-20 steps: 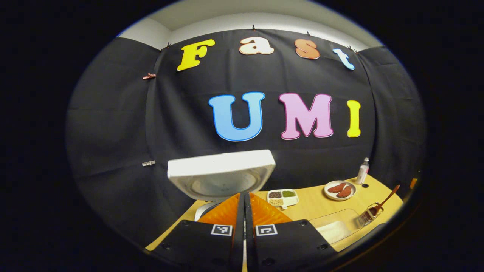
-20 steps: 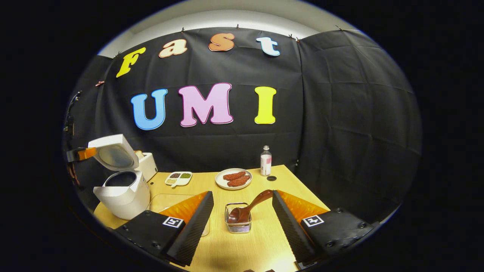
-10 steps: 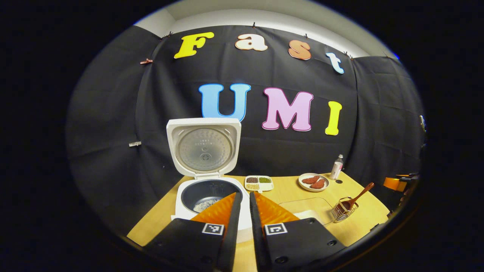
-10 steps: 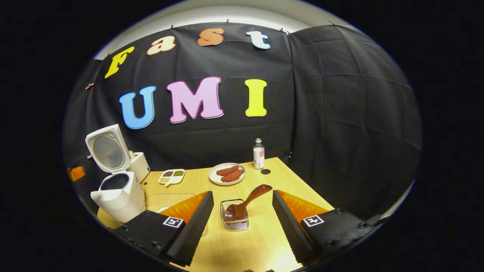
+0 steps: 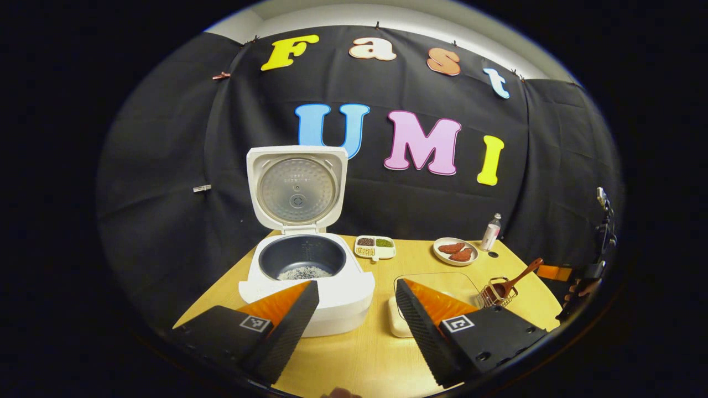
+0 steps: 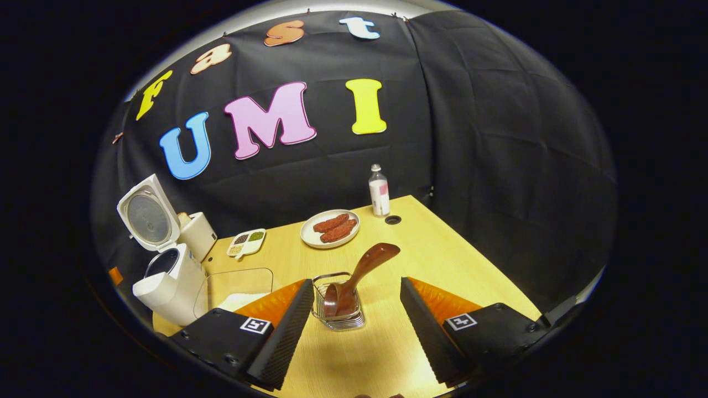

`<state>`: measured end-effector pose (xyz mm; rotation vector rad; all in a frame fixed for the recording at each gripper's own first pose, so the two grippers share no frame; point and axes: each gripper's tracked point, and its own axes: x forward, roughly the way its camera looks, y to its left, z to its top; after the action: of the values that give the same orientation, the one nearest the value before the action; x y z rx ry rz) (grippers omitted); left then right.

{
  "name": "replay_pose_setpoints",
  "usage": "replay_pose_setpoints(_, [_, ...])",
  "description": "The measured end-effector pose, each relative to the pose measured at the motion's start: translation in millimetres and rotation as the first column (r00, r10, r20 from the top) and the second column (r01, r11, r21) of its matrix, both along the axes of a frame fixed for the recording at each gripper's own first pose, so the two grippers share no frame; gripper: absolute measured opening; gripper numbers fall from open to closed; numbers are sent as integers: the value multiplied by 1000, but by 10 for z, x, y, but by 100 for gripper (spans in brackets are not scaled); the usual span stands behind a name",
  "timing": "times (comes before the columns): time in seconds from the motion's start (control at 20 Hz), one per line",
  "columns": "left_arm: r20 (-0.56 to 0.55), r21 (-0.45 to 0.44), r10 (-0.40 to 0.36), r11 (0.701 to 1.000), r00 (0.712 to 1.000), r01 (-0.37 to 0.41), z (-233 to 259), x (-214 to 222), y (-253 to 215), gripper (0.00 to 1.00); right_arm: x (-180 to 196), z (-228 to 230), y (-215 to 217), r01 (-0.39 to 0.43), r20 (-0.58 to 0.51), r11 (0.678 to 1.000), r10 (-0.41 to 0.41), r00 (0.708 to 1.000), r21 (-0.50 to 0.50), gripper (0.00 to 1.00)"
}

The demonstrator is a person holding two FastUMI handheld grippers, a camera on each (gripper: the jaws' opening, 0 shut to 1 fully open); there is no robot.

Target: Close the left gripper, press the button to open the rice cooker; take a wooden spoon from the chopstick holder with the right hand, scoop a spoonful of rice and pour it into the rice cooker, then put the wooden spoon back into the chopstick holder.

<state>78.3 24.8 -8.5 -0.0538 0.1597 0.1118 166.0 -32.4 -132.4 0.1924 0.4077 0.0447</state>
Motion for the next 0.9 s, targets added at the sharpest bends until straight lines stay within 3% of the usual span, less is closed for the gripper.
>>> replay_pose_setpoints(0.4, [-87, 49, 92, 995, 992, -88, -167, -113, -364, 96, 630, -440, -50, -22, -59, 994, 28, 998, 104, 99])
replay_pose_setpoints(0.7, [-167, 103, 150, 986, 974, -134, -424, -328, -683, 96, 1049, -685, 145, -64, -78, 977, 82, 994, 202, 95])
replay_pose_setpoints(0.8, [-196, 110, 167, 983, 966, -147, -519, -430, -783, 96, 1122, -709, 174, -71, -70, 973, 88, 994, 218, 85])
replay_pose_setpoints(0.85, [-202, 112, 169, 982, 965, -149, -541, -477, -832, 97, 1132, -723, 194, -76, -67, 971, 93, 993, 225, 74])
replay_pose_setpoints(0.9, [-212, 114, 171, 982, 962, -149, -597, -518, -888, 98, 1108, -709, 188, -76, -64, 971, 92, 994, 225, 55])
